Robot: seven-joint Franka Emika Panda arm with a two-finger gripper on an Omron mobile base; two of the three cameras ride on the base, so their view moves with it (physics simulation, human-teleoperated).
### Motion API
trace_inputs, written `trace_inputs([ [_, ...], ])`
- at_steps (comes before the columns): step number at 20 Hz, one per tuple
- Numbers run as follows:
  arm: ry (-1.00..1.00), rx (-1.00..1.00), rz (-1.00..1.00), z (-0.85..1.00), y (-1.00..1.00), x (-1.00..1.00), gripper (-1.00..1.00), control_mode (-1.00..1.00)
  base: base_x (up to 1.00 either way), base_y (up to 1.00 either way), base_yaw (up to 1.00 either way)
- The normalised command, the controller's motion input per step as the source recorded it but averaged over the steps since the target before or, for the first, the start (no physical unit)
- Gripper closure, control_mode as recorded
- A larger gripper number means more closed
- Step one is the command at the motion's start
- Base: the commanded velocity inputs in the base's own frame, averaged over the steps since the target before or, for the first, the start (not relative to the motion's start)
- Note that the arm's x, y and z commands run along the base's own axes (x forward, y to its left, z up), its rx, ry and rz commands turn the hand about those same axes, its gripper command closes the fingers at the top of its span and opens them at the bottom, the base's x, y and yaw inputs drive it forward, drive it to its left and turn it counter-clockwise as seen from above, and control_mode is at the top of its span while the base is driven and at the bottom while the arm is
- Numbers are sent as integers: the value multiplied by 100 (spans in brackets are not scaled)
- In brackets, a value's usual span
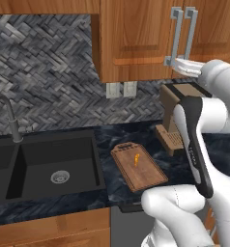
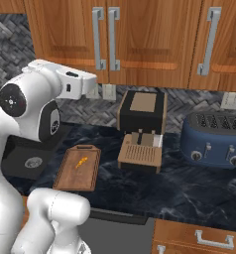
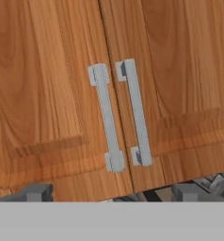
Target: Open the cabinet, retrieve the rolling pin, and place it next to the meat on the cutting board to prepare for tenderizing.
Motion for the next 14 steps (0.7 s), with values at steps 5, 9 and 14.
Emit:
trace_inputs([
  [5,8,0,2,0,0,57,-100,-100,0,0,0],
  [9,3,0,8,2,-7,56,-100,-100,0,0,0],
  [14,0,0,12,2,0,36,-100,-100,0,0,0],
])
